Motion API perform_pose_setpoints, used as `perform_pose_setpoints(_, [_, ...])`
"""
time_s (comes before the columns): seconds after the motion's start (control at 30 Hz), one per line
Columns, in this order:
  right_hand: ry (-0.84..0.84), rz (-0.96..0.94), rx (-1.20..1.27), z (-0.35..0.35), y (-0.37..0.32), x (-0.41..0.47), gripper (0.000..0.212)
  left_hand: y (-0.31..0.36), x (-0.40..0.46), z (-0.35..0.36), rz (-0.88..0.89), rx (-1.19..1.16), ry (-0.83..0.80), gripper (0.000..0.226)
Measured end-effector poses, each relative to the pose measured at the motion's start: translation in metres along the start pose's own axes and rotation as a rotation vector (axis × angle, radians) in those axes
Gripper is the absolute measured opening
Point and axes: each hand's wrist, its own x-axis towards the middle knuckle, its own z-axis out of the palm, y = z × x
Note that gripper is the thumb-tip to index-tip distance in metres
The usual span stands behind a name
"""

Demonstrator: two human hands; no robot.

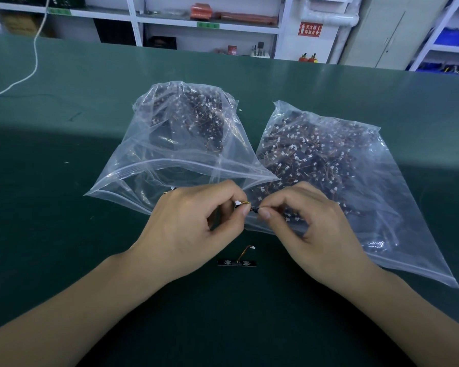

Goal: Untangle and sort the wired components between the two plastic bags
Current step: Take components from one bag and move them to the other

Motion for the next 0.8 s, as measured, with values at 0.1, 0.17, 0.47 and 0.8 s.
perform_pose_setpoints(0.1, [-0.008, 0.000, 0.001, 0.000, 0.000, -0.001, 0.012, 0.000, 0.000, -0.001, 0.005, -0.005, -0.008, 0.011])
perform_pose_setpoints(0.17, [-0.009, 0.001, 0.010, 0.000, 0.000, 0.000, 0.013, 0.000, 0.000, -0.001, -0.004, -0.020, -0.005, 0.011])
perform_pose_setpoints(0.47, [-0.018, 0.002, 0.002, -0.001, -0.001, 0.001, 0.014, -0.002, 0.000, -0.001, 0.001, -0.003, -0.015, 0.011])
perform_pose_setpoints(0.8, [-0.123, -0.035, -0.201, -0.010, 0.003, 0.003, 0.034, -0.004, 0.001, -0.001, 0.007, 0.004, 0.064, 0.008])
